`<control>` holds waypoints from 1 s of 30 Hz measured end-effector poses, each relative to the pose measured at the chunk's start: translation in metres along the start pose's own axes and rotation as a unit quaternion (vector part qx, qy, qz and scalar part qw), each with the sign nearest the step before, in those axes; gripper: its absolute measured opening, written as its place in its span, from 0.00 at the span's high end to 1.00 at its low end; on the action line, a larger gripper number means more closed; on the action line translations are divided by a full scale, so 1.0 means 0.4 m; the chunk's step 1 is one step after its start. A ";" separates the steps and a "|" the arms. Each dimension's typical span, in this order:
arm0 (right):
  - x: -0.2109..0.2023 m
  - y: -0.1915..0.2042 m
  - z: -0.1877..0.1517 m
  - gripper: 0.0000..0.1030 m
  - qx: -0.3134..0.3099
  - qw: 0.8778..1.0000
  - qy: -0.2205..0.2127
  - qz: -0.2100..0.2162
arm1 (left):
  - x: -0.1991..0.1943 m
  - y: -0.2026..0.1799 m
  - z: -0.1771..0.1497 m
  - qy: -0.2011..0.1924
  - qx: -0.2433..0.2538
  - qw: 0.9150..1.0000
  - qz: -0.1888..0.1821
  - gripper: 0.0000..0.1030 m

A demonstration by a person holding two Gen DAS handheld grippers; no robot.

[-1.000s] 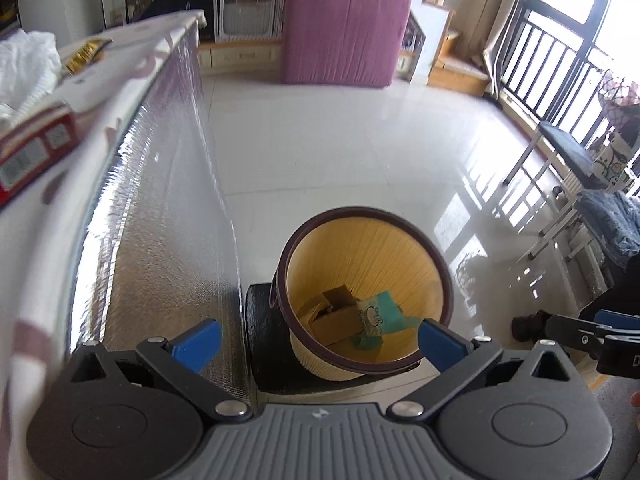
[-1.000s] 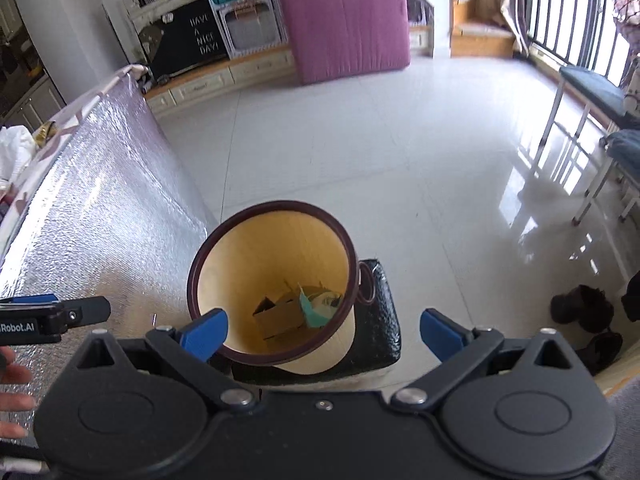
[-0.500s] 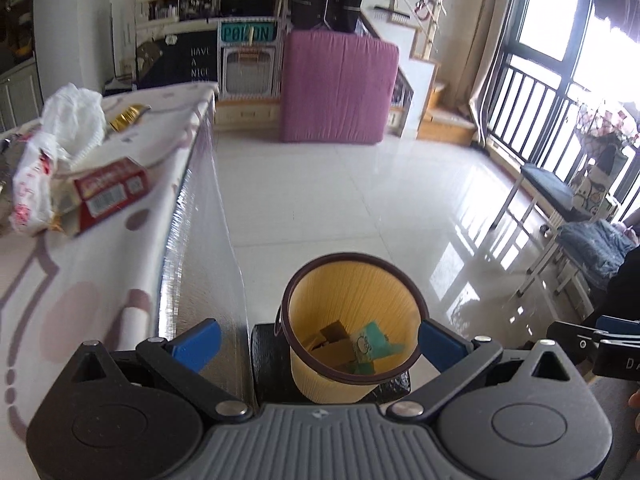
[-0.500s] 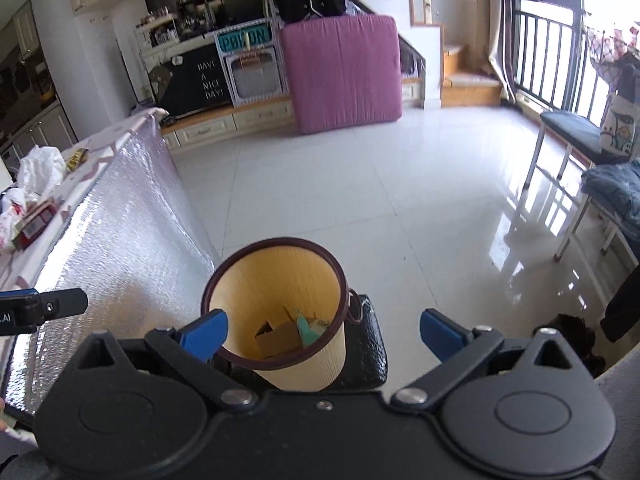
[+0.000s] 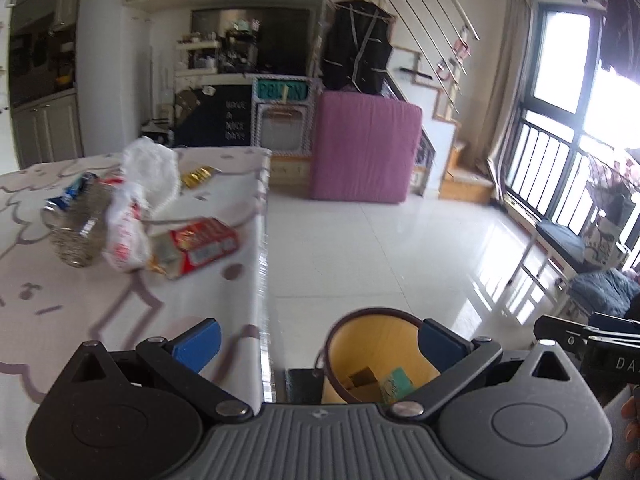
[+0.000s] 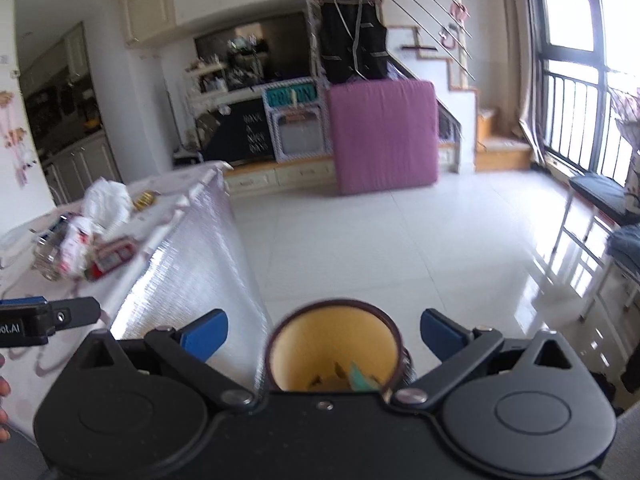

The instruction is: Collect trash

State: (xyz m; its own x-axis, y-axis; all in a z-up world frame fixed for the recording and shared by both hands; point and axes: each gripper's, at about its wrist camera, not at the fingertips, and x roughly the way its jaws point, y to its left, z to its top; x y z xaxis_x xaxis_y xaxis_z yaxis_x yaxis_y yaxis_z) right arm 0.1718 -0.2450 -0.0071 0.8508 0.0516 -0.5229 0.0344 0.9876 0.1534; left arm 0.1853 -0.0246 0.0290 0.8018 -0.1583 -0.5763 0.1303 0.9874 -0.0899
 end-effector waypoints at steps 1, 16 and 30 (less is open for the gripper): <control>-0.003 0.016 0.004 0.00 -0.002 1.000 -0.006 0.004 | -0.011 0.012 0.002 -0.006 -0.003 1.000 0.004 0.00; 0.016 0.279 0.046 0.00 -0.050 0.995 -0.055 0.072 | -0.112 0.244 0.040 -0.055 -0.048 0.993 0.091 0.00; 0.165 0.519 0.066 0.00 -0.090 0.990 -0.042 0.096 | -0.085 0.418 0.076 -0.059 -0.068 0.992 0.084 0.00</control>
State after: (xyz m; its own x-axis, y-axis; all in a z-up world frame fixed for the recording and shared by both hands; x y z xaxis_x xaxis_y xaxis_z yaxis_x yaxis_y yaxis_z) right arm 0.2488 -0.0404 0.0125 0.8736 0.2368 -0.4252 -0.2208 0.9714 0.0872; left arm 0.1977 0.1456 0.0583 0.8692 0.0167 -0.4941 -0.0837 0.9900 -0.1138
